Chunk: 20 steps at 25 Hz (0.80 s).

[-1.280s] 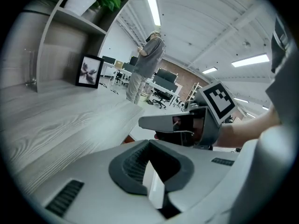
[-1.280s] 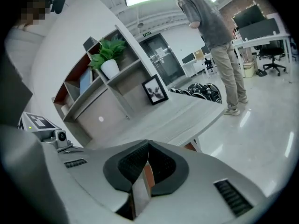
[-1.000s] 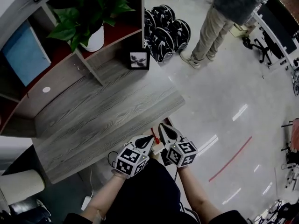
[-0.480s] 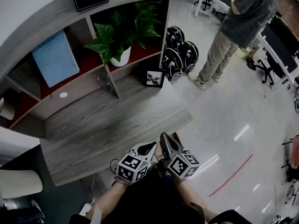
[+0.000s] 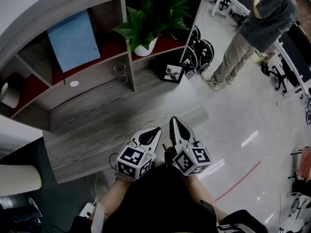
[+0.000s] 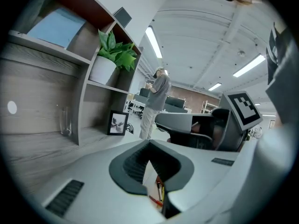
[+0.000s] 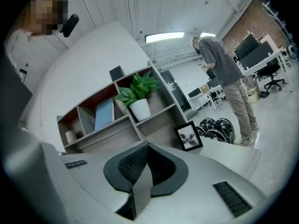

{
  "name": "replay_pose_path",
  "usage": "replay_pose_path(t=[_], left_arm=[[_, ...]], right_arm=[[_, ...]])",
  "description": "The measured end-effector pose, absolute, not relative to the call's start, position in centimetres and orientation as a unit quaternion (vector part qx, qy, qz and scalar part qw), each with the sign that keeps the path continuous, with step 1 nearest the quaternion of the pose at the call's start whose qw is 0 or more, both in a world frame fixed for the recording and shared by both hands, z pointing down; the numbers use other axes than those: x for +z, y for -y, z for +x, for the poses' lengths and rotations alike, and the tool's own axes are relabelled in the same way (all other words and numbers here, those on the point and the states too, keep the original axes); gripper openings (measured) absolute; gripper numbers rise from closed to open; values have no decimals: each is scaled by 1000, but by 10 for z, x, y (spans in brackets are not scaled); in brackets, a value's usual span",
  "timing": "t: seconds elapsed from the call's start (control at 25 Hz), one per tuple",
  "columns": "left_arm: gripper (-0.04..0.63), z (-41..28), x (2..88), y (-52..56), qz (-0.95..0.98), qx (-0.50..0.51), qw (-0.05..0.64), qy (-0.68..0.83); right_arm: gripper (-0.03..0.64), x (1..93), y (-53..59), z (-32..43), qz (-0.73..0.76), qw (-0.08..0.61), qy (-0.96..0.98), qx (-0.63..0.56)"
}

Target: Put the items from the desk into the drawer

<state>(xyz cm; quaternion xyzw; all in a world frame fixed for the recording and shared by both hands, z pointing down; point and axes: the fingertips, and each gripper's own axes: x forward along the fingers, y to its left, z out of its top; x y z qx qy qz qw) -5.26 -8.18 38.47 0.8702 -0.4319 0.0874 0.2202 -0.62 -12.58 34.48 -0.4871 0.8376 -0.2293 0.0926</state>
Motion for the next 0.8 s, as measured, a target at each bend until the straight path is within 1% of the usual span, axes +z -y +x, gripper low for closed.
replay_pose_path(t=[0.4, 0.8], left_arm=[[2, -78, 387, 91, 871, 75, 209, 438], [2, -82, 390, 98, 881, 73, 204, 420]], right_arm=[[-8, 358, 124, -20, -497, 79, -833, -232], [-8, 358, 125, -18, -524, 72, -821, -214]])
